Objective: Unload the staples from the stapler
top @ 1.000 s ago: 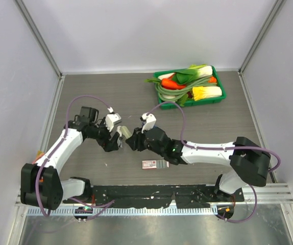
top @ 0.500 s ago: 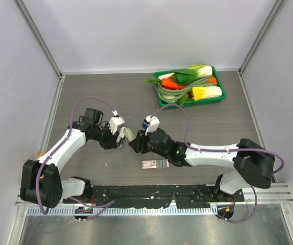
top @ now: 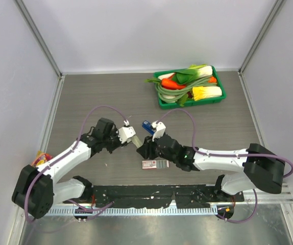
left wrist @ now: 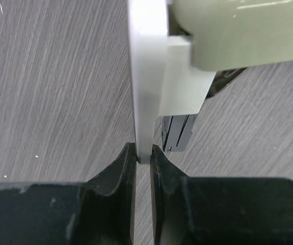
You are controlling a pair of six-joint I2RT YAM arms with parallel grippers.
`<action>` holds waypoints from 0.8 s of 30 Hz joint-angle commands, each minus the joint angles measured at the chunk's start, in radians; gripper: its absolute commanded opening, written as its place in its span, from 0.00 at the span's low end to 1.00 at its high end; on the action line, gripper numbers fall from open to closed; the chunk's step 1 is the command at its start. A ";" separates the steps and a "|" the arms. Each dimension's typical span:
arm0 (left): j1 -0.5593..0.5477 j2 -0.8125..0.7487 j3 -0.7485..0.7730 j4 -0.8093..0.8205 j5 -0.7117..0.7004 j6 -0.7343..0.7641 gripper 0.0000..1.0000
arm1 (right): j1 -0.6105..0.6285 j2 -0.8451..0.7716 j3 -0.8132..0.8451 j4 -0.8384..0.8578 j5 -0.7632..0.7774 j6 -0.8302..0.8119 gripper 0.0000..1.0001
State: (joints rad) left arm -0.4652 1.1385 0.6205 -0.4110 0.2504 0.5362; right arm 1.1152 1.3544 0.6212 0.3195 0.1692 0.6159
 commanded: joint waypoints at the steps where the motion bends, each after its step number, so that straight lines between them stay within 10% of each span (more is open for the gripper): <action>1: -0.088 0.023 -0.048 0.184 -0.288 0.030 0.11 | 0.011 -0.037 -0.012 0.021 -0.045 -0.082 0.01; 24: -0.182 0.087 -0.168 0.498 -0.687 0.074 0.05 | 0.021 -0.080 -0.084 0.026 0.001 -0.177 0.01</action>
State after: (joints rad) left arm -0.6838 1.1919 0.4942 -0.0242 -0.1413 0.5770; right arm 1.1187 1.2873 0.5442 0.3477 0.2180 0.4778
